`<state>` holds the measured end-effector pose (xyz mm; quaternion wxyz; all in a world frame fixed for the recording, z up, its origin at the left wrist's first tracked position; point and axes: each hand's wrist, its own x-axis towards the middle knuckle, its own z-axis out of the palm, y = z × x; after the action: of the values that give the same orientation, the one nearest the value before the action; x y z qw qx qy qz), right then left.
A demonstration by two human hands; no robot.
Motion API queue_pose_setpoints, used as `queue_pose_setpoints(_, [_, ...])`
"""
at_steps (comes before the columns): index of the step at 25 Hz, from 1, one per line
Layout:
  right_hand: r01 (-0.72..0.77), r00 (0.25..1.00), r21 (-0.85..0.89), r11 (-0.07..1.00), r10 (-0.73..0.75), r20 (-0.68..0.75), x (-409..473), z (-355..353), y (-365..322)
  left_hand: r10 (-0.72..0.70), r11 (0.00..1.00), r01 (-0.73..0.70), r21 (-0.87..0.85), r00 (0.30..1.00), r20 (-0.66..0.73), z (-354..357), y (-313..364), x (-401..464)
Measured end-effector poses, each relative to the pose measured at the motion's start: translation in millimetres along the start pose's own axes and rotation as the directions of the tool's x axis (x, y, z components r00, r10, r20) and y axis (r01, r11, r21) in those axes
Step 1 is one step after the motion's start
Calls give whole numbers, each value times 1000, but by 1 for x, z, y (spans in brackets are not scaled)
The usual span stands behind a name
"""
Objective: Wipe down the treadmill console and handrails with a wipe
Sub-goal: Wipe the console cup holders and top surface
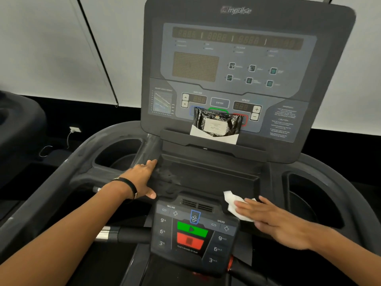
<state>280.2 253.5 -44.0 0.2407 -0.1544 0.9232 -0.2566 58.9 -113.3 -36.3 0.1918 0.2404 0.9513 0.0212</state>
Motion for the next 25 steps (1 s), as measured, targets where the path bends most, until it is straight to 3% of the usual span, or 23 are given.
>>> queue_pose_setpoints(5, [9, 997, 76, 997, -14, 70, 90, -21, -13, 25, 986, -37, -163, 997, -74, 2, -7, -8])
queue_pose_setpoints(13, [169, 953, -253, 953, -92, 288, 218, -38, -110, 14, 977, -25, -212, 999, -51, 11, -36, -9])
queue_pose_setpoints(16, [82, 973, -328, 941, -4, 233, 231, -28, -146, 14, 992, -20, -128, 999, -49, 5, -48, -5])
queue_pose_setpoints(22, [-201, 980, -348, 916, 192, -61, 196, 12, -186, -36, 999, 35, -30, 998, -41, 17, -95, -12])
queue_pose_setpoints(25, [-358, 932, -205, 911, 334, -142, 210, 21, -210, -35, 998, 35, 44, 999, -5, 21, -115, -12])
